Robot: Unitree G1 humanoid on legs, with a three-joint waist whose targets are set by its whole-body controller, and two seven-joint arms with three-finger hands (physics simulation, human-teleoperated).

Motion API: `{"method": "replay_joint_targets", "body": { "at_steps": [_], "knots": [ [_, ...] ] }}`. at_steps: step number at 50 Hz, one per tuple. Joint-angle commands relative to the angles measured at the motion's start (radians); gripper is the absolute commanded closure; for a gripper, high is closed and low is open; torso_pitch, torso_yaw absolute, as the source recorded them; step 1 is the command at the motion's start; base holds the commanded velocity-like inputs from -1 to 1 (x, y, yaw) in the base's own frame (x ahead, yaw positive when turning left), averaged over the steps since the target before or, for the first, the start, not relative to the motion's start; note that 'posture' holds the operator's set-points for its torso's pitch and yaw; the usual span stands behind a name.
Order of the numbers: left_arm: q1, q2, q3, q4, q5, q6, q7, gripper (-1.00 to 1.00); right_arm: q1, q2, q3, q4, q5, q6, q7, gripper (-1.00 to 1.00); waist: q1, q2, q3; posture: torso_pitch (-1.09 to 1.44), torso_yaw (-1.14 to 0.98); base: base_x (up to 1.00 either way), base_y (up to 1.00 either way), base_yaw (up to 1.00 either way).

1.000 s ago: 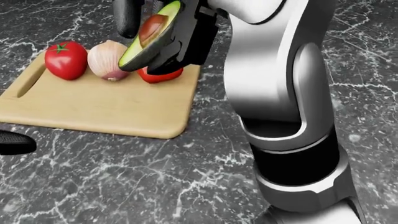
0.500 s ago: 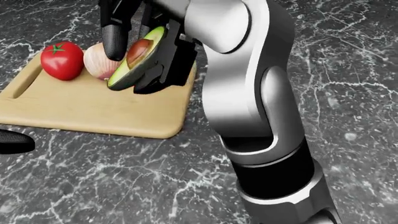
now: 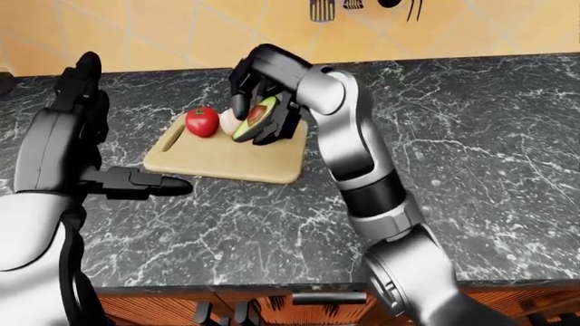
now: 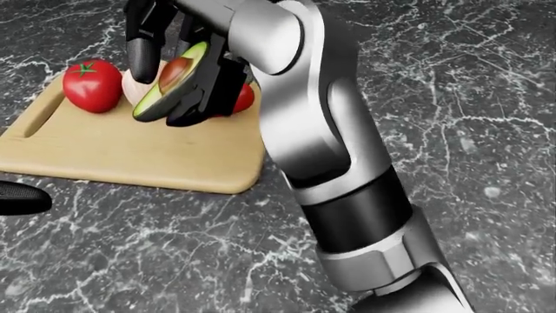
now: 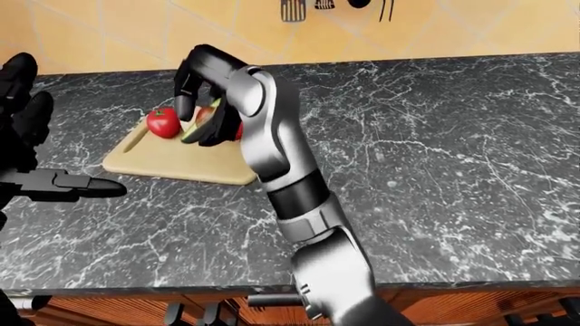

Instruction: Place the avocado, onion, tomato and bell pepper on the cutting board.

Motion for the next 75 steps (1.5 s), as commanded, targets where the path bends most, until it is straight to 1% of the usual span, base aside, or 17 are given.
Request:
{"method": "replay_joint_targets", "body": {
  "at_steps": [1, 13, 16, 18, 22, 25, 28, 31, 34, 35, 42, 52, 60, 67, 69, 71, 75],
  "knots": [
    [-0.023, 0.018, 0.015, -0.026, 0.007, -0.024, 0.007, -1.0, -0.04, -0.004, -0.012, -0.028, 0.006, -0.022, -0.031, 0.6, 0.0, 0.009, -0.028, 0.0, 0.13, 0.0, 0.0, 0.0],
    [-0.006, 0.025, 0.032, -0.053, 0.006, -0.01, -0.01, -1.0, -0.014, 0.005, -0.003, 0.007, 0.017, -0.057, -0.055, 0.56, 0.0, 0.009, -0.028, 0.0, 0.13, 0.0, 0.0, 0.0],
    [-0.003, 0.02, 0.028, -0.048, 0.01, -0.018, -0.005, -1.0, 0.002, 0.009, 0.003, -0.002, 0.01, -0.058, -0.05, 0.52, 0.001, 0.009, -0.028, 0.0, 0.13, 0.0, 0.0, 0.0],
    [-0.004, 0.017, 0.024, -0.044, 0.013, -0.023, -0.002, -1.0, 0.008, 0.012, 0.006, -0.004, 0.006, -0.061, -0.046, 0.46, 0.002, 0.008, -0.028, 0.0, 0.13, 0.0, 0.0, 0.0],
    [-0.001, 0.018, 0.028, -0.047, 0.015, -0.023, -0.005, -1.0, 0.011, 0.016, 0.005, -0.004, 0.001, -0.065, -0.042, 0.42, 0.002, 0.008, -0.03, 0.0, 0.13, 0.0, 0.0, 0.0],
    [0.004, 0.018, 0.035, -0.054, 0.014, -0.02, -0.01, -1.0, 0.011, 0.017, 0.005, -0.003, -0.002, -0.069, -0.042, 0.35, 0.002, 0.008, -0.03, 0.0, 0.13, 0.0, 0.0, 0.0],
    [0.008, 0.018, 0.039, -0.058, 0.014, -0.019, -0.013, -1.0, 0.015, 0.019, 0.009, -0.001, -0.009, -0.084, -0.049, 0.33, 0.002, 0.008, -0.029, 0.0, 0.13, 0.0, 0.0, 0.0],
    [0.006, 0.02, 0.038, -0.058, 0.016, -0.017, -0.014, -1.0, 0.006, 0.013, 0.004, 0.012, -0.012, -0.107, -0.055, 0.33, 0.002, 0.009, -0.029, 0.0, 0.13, 0.0, 0.0, 0.0],
    [-0.005, 0.023, 0.029, -0.05, 0.019, -0.016, -0.011, -1.0, 0.017, 0.006, 0.012, 0.011, -0.023, -0.155, -0.061, 0.35, 0.002, 0.009, -0.029, 0.0, 0.13, 0.0, 0.0, 0.0],
    [-0.009, 0.022, 0.02, -0.044, 0.021, -0.018, -0.007, -1.0, 0.025, 0.009, 0.012, 0.002, -0.03, -0.152, -0.059, 0.35, 0.002, 0.008, -0.029, 0.0, 0.13, 0.0, 0.0, 0.0],
    [-0.024, 0.027, 0.012, -0.039, 0.028, -0.012, -0.012, -1.0, 0.019, 0.01, 0.006, -0.025, -0.032, -0.182, -0.048, 0.37, 0.001, 0.007, -0.03, 0.0, 0.13, 0.0, 0.0, 0.0],
    [-0.013, 0.02, 0.019, -0.044, 0.033, -0.019, -0.019, -1.0, 0.026, 0.018, 0.006, -0.06, -0.047, -0.196, -0.048, 0.39, 0.001, 0.006, -0.029, 0.0, 0.13, 0.0, 0.0, 0.0],
    [-0.002, 0.016, 0.021, -0.048, 0.039, -0.024, -0.021, -1.0, 0.045, 0.009, 0.012, -0.04, -0.064, -0.27, -0.088, 0.36, 0.0, 0.005, -0.03, 0.0, 0.13, 0.0, 0.0, 0.0],
    [-0.001, 0.026, 0.034, -0.067, 0.039, -0.005, -0.035, -1.0, 0.045, 0.009, 0.006, -0.02, -0.082, -0.302, -0.104, 0.27, 0.0, 0.004, -0.03, 0.0, 0.13, 0.0, 0.0, 0.0],
    [0.002, 0.026, 0.036, -0.071, 0.039, -0.004, -0.037, -1.0, 0.045, 0.008, 0.005, -0.019, -0.083, -0.304, -0.105, 0.2, -0.001, 0.004, -0.03, 0.0, 0.13, 0.0, 0.0, 0.0],
    [-0.002, 0.029, 0.037, -0.072, 0.039, 0.001, -0.039, -1.0, 0.05, 0.008, 0.007, -0.019, -0.086, -0.309, -0.107, 0.08, -0.001, 0.004, -0.029, 0.0, 0.13, 0.0, 0.0, 0.0],
    [-0.012, 0.027, 0.022, -0.054, 0.042, -0.008, -0.029, -1.0, 0.046, 0.008, 0.005, -0.008, -0.085, -0.315, -0.111, -0.13, 0.0, 0.004, -0.03, 0.0, 0.13, 0.0, 0.0, 0.0]
  ]
}}
